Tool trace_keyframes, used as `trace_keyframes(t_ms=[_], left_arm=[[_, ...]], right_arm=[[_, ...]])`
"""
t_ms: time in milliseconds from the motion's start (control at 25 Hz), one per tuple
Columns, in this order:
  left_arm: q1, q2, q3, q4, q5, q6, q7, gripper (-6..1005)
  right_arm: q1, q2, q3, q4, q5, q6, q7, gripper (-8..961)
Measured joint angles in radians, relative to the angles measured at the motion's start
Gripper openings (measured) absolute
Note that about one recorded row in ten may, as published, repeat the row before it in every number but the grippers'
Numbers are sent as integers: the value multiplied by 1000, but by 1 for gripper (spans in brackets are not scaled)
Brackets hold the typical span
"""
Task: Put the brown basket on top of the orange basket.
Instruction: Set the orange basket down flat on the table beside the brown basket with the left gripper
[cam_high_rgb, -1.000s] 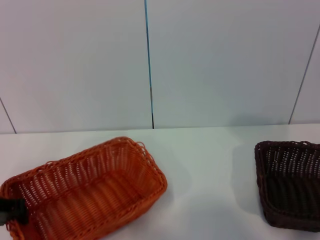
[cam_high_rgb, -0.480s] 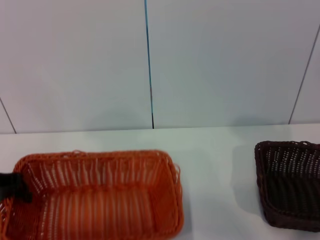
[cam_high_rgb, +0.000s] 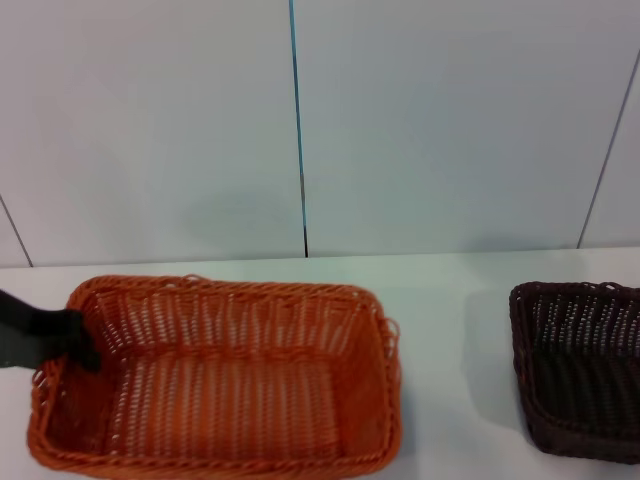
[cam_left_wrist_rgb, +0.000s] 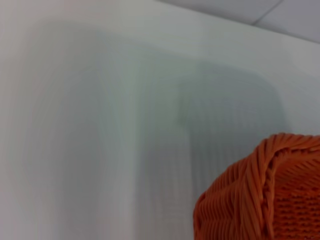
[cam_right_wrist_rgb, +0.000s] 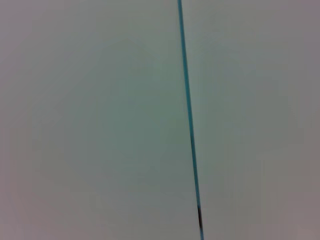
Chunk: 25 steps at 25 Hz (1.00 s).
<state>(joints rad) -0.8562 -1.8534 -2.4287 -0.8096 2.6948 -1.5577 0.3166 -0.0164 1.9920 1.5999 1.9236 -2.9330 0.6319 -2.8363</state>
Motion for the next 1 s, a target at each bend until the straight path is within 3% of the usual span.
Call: trace_keyframes(t_ms=[640,1000], left_arm=[[-32,-47,1,126,-108,181,70,133],[-39,-86,0,194,-118,316,151,133]], right_arm=[[-4,-2,-4,-2,0,5,0,899],[-3,-2,-5,-3,0,7,0,899]])
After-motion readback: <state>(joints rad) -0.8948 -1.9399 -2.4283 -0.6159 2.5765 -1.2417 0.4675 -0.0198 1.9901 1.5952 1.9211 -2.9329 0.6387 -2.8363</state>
